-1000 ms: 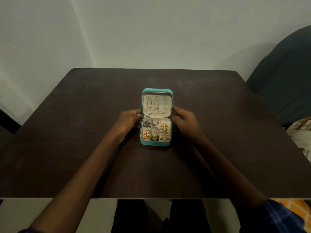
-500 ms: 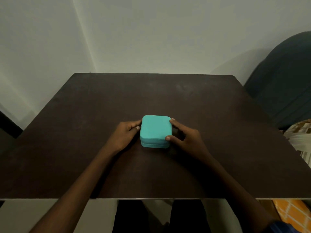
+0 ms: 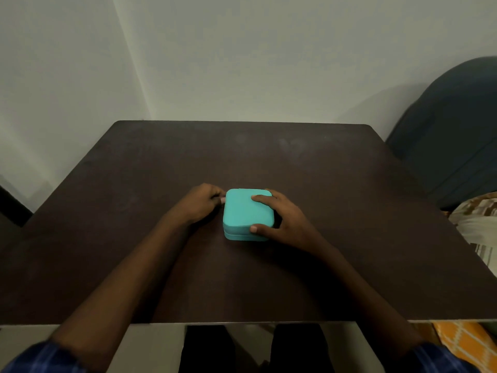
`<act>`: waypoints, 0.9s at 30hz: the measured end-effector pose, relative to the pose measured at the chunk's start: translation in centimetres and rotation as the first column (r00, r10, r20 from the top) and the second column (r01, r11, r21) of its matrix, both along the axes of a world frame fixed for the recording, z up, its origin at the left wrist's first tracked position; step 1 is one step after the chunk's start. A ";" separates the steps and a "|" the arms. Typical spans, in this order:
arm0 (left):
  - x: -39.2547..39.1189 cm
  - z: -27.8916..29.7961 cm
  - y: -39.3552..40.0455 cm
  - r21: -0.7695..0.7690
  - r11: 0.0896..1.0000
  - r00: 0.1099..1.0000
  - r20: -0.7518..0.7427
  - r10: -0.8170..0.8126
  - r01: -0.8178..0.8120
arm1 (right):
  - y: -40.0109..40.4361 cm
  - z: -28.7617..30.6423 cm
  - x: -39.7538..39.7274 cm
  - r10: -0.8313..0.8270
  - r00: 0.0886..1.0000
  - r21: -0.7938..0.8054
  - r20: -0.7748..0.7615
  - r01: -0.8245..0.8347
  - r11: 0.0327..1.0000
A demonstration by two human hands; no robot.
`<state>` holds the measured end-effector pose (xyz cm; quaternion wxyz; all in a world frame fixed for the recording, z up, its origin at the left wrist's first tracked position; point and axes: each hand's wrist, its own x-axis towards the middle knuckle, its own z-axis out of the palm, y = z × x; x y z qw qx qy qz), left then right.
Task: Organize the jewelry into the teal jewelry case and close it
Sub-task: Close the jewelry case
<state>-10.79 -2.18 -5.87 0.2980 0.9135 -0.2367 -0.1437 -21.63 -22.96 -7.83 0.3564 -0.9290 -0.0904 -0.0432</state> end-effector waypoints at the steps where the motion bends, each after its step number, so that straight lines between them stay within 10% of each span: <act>1: 0.1 0.1 -0.1 0.024 0.999 1.000 0.020 0.020 -0.021 | 0.0 0.1 0.0 -0.002 1.000 0.008 0.012 0.002 1.000; 12: -9.7 -0.5 1.1 0.029 0.950 0.941 0.150 0.303 -0.311 | 0.1 -0.5 0.4 -0.036 0.999 0.015 -0.011 0.036 0.999; 20: -14.5 -2.5 -5.8 -0.139 0.970 0.941 0.249 0.229 -0.199 | 0.9 -0.1 -1.1 -0.015 0.995 0.100 -0.098 0.025 0.995; 23: -14.5 -1.3 -4.7 -0.194 0.963 0.927 0.290 0.238 -0.187 | 0.4 -0.6 -3.4 -0.283 0.948 0.317 -0.143 0.315 0.894; 27: -10.9 1.5 -1.5 -0.156 0.977 0.797 0.567 0.207 -0.142 | 2.6 -2.0 -6.5 -0.550 0.820 0.003 0.162 0.557 0.831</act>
